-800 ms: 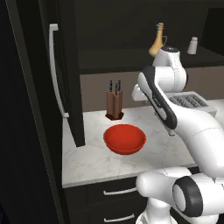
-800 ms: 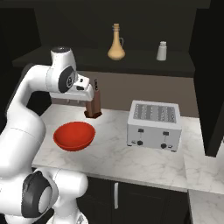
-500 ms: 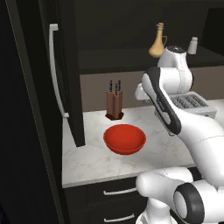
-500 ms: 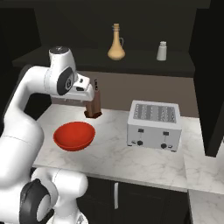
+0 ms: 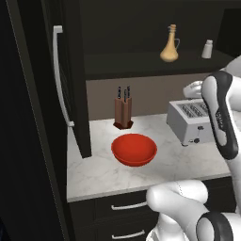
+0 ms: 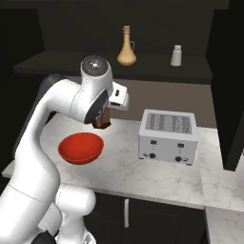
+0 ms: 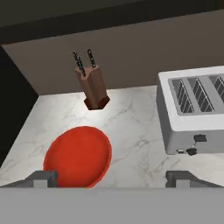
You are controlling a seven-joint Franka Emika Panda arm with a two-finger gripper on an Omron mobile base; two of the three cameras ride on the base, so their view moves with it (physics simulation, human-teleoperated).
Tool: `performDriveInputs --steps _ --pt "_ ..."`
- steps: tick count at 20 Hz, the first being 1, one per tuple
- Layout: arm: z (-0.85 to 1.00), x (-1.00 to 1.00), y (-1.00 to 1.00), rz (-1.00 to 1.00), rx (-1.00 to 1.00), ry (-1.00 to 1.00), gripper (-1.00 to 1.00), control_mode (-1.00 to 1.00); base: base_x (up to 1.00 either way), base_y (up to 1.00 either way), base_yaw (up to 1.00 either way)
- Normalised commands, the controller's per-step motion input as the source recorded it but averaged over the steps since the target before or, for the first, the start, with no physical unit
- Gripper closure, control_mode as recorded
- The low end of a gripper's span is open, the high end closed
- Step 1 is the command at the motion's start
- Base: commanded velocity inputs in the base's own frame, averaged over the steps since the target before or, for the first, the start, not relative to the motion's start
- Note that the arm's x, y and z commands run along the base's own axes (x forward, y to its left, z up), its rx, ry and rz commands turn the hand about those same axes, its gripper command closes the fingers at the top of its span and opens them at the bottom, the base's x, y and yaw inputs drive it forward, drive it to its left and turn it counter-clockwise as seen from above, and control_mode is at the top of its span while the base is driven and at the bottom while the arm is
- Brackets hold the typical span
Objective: Retrieve the bottle and the shaker from the cabinet and place them next to the mixing bowl on the counter. Then add garlic from the fridge to the mixing bowl.
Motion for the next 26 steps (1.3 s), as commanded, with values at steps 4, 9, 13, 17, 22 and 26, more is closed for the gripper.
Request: performDriveInputs --steps 4,9,13,17,22,26 --pt "0.59 0.01 -0.59 -0.05 0.04 -0.29 -1.00 -1.00 0.00 0.00 0.00" --pt "0.53 0.23 -0.20 -0.20 0.00 -0.11 -1.00 -1.00 0.00 0.00 0.00" --pt "0.17 0.24 0.19 -0.01 0.00 0.00 -1.00 -1.00 0.00 0.00 0.00" --pt "0.11 0.15 0.14 0.12 0.00 0.00 -1.00 -1.00 0.00 0.00 0.00" --pt "0.15 0.10 0.03 0.09 0.00 0.00 -1.00 -1.00 0.00 0.00 0.00" --pt "0.04 0.35 0.26 -0.02 -0.04 0.00 -1.00 -1.00 0.00 0.00 0.00"
